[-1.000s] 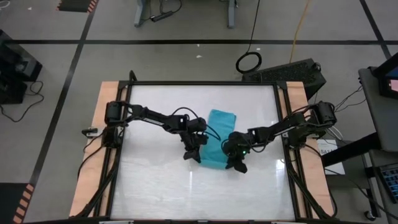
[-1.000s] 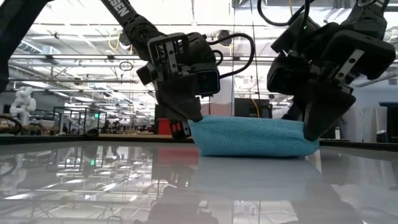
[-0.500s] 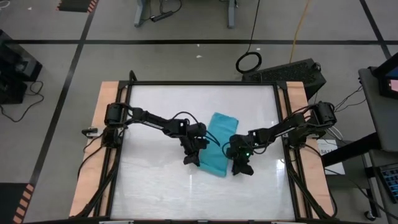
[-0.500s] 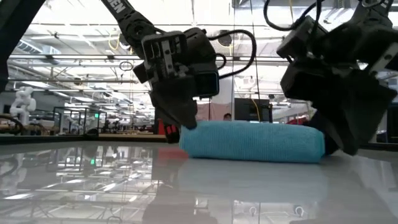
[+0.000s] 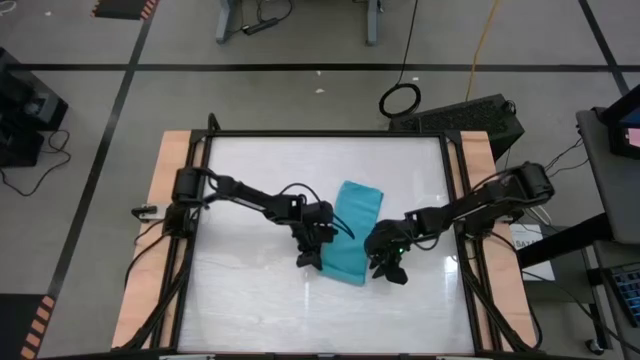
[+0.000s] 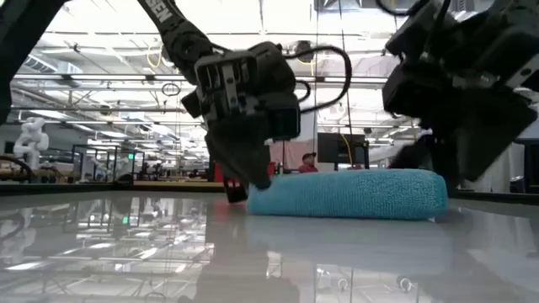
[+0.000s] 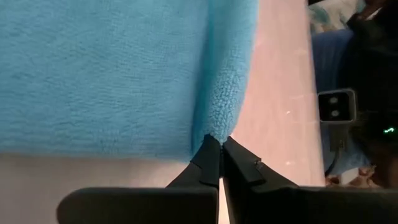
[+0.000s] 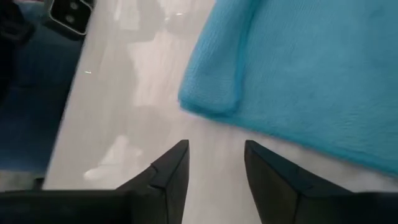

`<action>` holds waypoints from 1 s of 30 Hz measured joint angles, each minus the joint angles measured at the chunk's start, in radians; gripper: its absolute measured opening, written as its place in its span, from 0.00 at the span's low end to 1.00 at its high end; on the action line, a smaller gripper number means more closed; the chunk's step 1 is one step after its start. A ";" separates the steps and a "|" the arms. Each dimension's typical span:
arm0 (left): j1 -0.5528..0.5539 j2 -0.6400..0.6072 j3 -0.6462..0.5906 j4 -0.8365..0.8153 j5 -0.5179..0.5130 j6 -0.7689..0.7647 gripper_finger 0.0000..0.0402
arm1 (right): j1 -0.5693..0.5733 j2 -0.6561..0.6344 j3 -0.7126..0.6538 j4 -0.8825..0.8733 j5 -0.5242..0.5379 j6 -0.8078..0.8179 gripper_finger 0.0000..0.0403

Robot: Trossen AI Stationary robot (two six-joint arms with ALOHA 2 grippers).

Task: Roll towel
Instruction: Roll the blue towel

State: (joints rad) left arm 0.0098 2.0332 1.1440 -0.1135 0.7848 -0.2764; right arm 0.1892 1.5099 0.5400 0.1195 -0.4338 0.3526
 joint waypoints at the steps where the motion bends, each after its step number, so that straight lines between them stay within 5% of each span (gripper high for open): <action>1: -0.004 0.006 0.001 0.011 0.010 -0.006 0.01 | 0.007 -0.020 0.000 -0.019 0.023 -0.011 0.36; 9: -0.012 0.022 0.010 0.045 0.026 -0.030 0.01 | 0.113 -0.130 0.000 -0.079 0.188 -0.150 0.35; 20: -0.010 0.025 0.021 0.022 -0.022 -0.059 0.01 | 0.324 -0.117 0.004 0.090 0.430 -0.363 0.46; 30: -0.010 0.025 0.022 0.018 -0.061 -0.085 0.01 | 0.337 0.018 0.085 0.091 0.441 -0.449 0.41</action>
State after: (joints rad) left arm -0.0006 2.0579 1.1660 -0.0956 0.7242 -0.3616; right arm 0.5259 1.5281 0.6249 0.2103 0.0074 -0.0964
